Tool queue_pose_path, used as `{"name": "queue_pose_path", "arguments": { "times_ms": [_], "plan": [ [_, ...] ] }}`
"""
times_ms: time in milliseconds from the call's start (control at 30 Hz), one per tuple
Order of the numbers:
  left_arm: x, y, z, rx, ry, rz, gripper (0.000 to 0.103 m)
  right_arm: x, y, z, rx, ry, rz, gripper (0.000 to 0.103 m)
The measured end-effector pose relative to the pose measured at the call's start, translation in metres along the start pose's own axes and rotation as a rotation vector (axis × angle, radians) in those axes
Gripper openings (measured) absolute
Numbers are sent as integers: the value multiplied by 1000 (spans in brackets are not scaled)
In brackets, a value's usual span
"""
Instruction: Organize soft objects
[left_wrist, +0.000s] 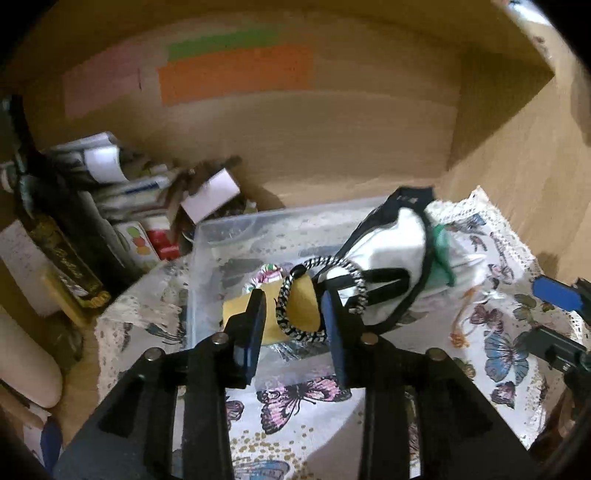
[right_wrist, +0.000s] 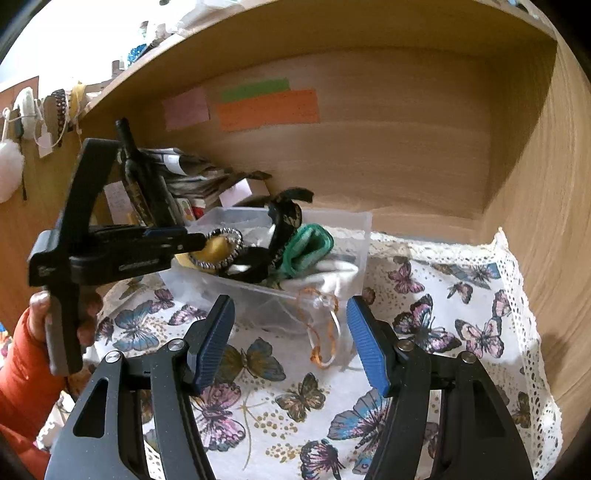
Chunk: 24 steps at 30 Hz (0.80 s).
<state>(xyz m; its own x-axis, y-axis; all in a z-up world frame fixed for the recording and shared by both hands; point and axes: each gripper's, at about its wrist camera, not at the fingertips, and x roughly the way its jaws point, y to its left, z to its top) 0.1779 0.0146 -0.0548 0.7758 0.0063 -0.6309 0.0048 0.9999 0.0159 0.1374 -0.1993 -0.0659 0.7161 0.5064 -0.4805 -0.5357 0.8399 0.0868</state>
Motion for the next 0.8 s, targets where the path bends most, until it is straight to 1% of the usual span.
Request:
{"name": "queue_pose_path", "arguments": {
  "times_ms": [33,100,233,267,300,333,400,433,500,533,600,700,800],
  "plan": [
    [-8,0,0,1,-17,1,37,-2,2,1,-1,-8,3,60],
    [-26,0,-1,-3,-59,-4,48,-7,5,5,-4,-27,5,60],
    [-67,-1,-4,-19,-159,1,58,-21,16,16,-19,-87,5,61],
    [-75,-1,-4,-18,-184,5,63,-24,18,18,-23,-102,4,64],
    [-84,-2,-6,-20,-209,10,69,-28,21,21,-26,-120,1,70],
    [-95,-2,-8,-25,-238,15,71,-33,23,23,-27,-140,-3,72],
    [-110,-1,-11,-35,-275,12,82,-42,29,27,-31,-172,-6,78],
    [-116,0,-12,-39,-288,8,85,-46,31,29,-33,-187,-8,80],
    [-129,0,-15,-52,-318,8,92,-55,35,32,-37,-219,-19,87],
    [-134,0,-17,-56,-332,8,94,-57,37,32,-38,-229,-23,88],
    [-145,1,-21,-68,-364,19,97,-63,41,34,-41,-249,-30,95],
    [-161,0,-26,-70,-402,22,99,-71,44,34,-40,-280,-39,102],
    [-170,0,-30,-66,-422,16,100,-75,47,33,-38,-297,-48,103]
  ]
}}
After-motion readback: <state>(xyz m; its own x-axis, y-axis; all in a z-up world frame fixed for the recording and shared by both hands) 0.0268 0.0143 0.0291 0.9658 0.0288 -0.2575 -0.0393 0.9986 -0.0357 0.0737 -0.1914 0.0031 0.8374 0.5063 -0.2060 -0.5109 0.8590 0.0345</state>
